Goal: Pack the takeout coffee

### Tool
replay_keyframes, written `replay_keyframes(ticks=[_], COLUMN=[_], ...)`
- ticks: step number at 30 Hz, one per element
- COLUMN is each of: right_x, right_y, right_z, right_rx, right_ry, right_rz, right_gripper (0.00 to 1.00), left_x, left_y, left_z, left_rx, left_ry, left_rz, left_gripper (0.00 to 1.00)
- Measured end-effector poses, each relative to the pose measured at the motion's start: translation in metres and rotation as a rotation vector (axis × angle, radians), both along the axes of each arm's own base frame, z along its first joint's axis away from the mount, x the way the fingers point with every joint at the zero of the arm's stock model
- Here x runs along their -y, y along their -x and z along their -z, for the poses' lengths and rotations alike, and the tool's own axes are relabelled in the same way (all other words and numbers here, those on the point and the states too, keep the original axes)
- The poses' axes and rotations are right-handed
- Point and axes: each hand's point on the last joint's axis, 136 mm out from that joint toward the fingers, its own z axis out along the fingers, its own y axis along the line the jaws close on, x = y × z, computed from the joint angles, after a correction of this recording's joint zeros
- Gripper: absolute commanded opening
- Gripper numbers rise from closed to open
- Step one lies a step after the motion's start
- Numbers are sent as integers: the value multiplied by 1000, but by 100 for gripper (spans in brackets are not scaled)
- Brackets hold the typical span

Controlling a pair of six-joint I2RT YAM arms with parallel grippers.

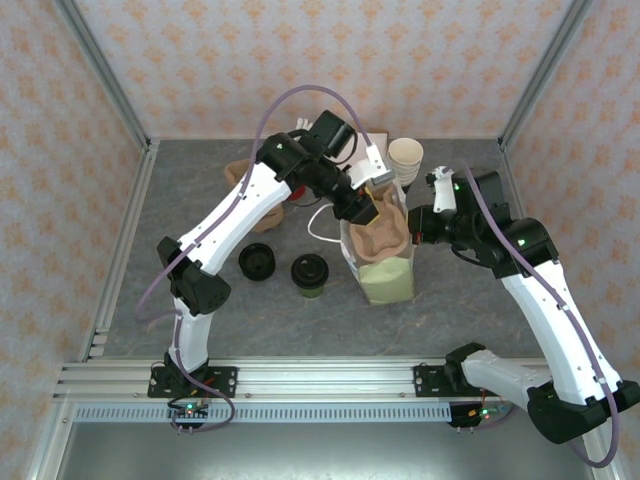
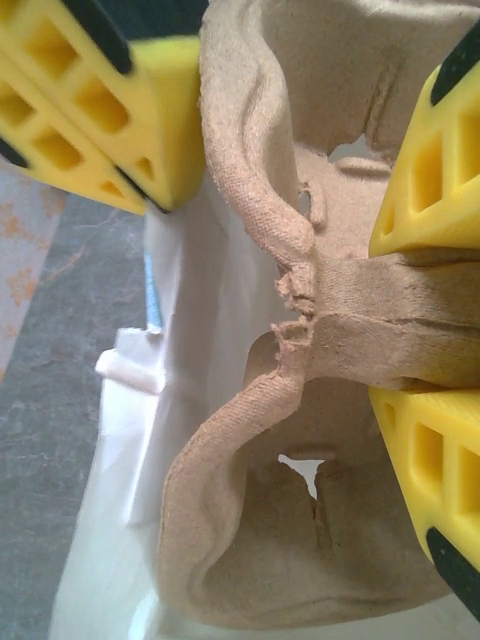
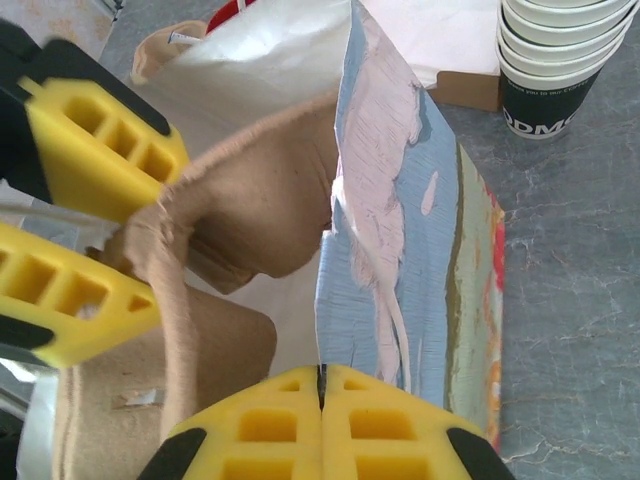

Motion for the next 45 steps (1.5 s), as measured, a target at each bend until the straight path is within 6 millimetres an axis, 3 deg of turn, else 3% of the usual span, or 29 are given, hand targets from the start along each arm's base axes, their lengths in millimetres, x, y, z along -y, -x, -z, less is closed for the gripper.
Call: replay_keyframes(ticks=[11, 22, 34, 39, 45], right_x=[-2, -4, -1, 0, -1], right_y=[-1, 1, 6, 4, -2], right_z=[4, 17, 14, 16, 16], right_rx=[-21, -37, -21, -46, -65], right_ry=[-21, -27, -40, -74, -132], right_rz=[14, 5, 13, 60, 122], right_gripper=[0, 0, 0, 0, 0], left_x=[1, -6, -3, 4, 12], left_y=[5, -12, -18, -17, -7], left_z=[27, 23, 22, 37, 69], left_rx=[6, -33, -48, -48, -70], left_ry=[-67, -27, -6, -28, -73], left_rz=[34, -34, -62, -59, -38], left_gripper=[33, 30, 29, 29, 29])
